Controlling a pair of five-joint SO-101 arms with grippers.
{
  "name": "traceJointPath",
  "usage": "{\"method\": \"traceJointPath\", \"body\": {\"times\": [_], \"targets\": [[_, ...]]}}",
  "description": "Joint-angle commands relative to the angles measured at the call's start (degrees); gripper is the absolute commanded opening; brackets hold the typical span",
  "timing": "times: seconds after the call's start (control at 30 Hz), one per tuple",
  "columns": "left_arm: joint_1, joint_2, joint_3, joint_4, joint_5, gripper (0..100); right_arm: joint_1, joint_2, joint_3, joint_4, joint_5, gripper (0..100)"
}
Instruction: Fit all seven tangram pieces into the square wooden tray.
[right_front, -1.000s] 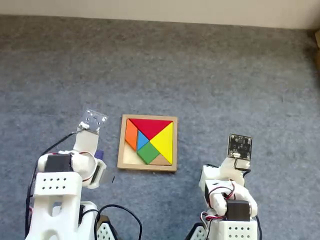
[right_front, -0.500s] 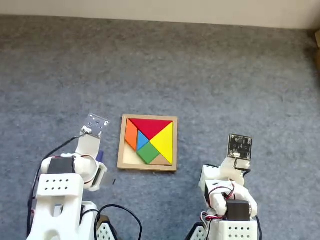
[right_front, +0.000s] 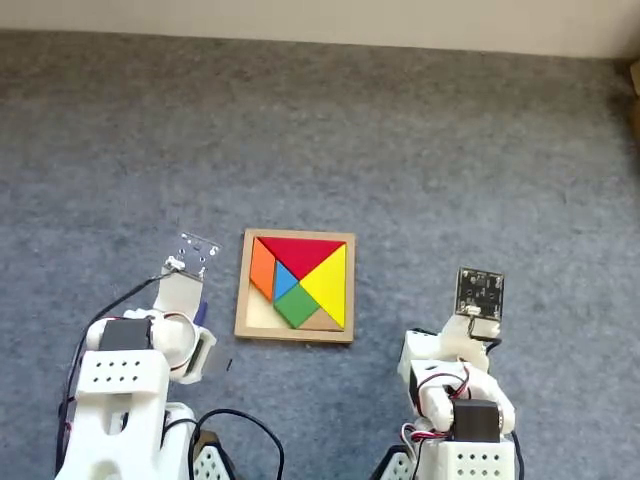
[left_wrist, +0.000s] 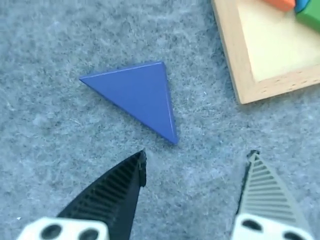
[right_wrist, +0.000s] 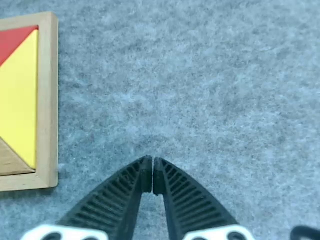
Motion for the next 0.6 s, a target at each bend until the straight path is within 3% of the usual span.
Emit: {"method": "traceJointPath", "body": {"times": [0.0, 0.57], "targets": [[-0.40, -0.75, -0.22, -0.62, -0.70, 31, 0.57, -0.66, 6.81, 0.22, -0.44, 2.5], [2.68, -0.66, -0.40, -0.62, -0.44, 31, 0.57, -0.66, 6.81, 0.22, -0.44, 2.5]]}}
